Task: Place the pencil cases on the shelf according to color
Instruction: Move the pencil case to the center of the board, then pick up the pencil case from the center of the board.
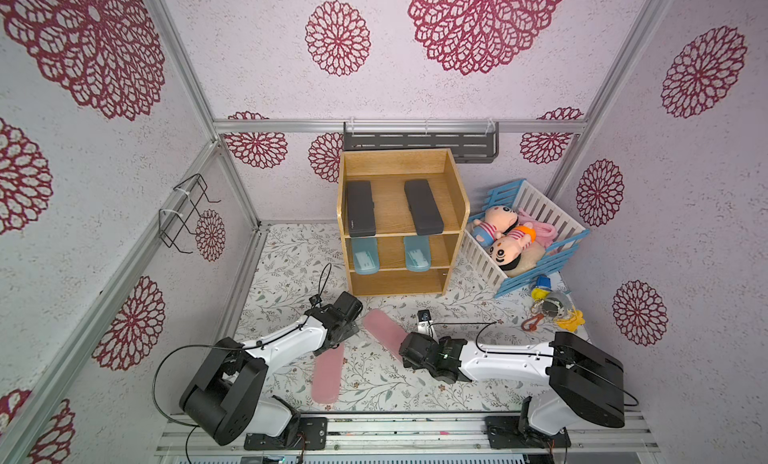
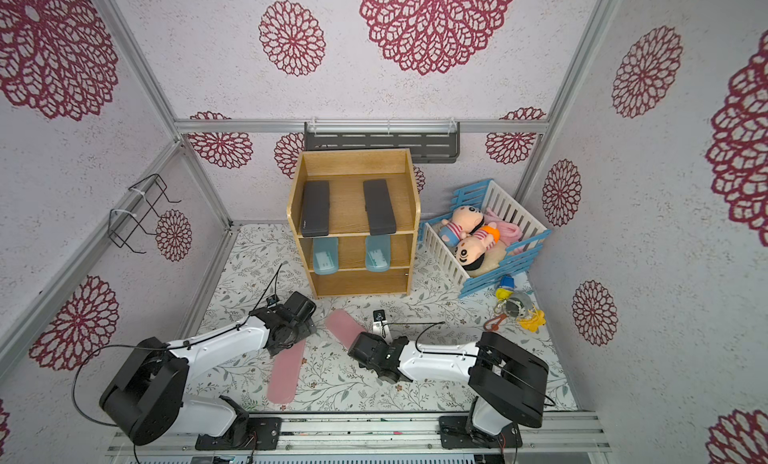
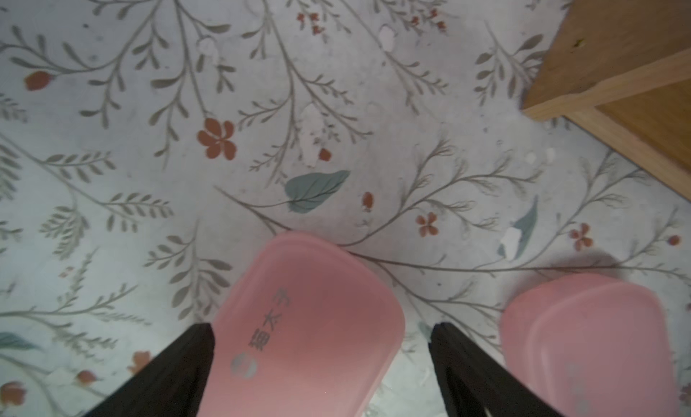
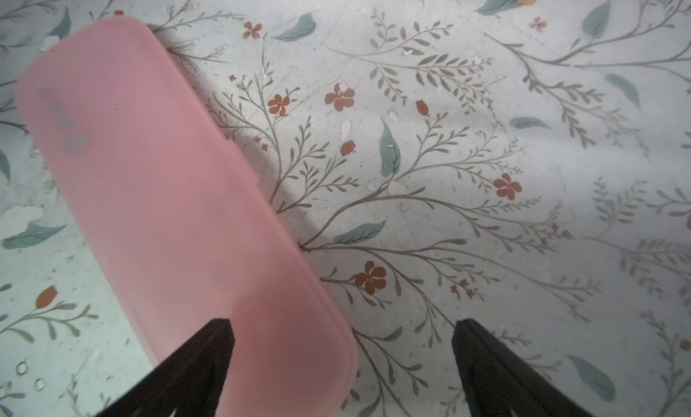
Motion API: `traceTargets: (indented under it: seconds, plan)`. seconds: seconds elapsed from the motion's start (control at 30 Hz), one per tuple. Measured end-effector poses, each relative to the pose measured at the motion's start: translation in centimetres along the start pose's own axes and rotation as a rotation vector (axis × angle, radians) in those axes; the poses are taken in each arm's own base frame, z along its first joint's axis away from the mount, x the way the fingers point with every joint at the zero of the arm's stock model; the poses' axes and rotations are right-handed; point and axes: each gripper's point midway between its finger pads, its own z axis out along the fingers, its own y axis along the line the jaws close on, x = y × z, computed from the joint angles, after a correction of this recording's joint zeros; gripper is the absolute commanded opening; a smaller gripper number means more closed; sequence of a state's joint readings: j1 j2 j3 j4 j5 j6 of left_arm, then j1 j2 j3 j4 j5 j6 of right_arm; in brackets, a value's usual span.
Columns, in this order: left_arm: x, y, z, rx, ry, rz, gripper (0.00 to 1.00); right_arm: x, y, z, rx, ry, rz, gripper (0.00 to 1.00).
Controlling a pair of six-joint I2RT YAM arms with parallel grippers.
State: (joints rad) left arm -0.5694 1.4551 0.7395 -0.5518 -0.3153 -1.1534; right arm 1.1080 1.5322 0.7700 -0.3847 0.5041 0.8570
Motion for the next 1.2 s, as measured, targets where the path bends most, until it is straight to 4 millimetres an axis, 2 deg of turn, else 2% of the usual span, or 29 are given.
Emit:
traceTargets:
  seconds: [0.1,0.2,0.4,0.5,0.6,0.77,0.97,1.2]
  plan:
    - [-0.1,-1.0,-0.2,0.034,0.009,-0.008,0.97,-0.3,0.0,-0.5,-0.016,-0.013,0.006,0.99]
    - [0.2,-0.8,-0.6,0.041,0.02,-0.006,0.97,-0.8,0.0,-1.2,-0.042,-0.032,0.0,0.99]
    - [-0.2,1.3,-3.2,0.06,-0.026,0.009,0.97,-1.4,1.2,-2.9,-0.181,-0.082,-0.106,0.99]
    - [-0.8,1.9,-4.4,0.099,-0.069,0.023,0.97,-1.2,2.0,-3.0,-0.243,-0.091,-0.187,0.99]
    - [-1.6,2.0,-5.7,0.14,-0.117,0.031,0.97,-0.9,2.6,-2.1,-0.264,-0.081,-0.274,0.99]
    - [-2.8,2.2,-6.9,0.157,-0.184,0.035,0.97,0.8,3.1,0.4,-0.256,-0.031,-0.403,0.99]
    - [-3.4,3.4,-6.8,0.112,-0.198,0.04,0.97,1.3,3.9,1.6,-0.274,-0.024,-0.468,0.99]
    - [-3.8,3.9,-7.2,0.113,-0.21,0.022,0.97,1.3,4.5,2.1,-0.303,-0.06,-0.444,0.99]
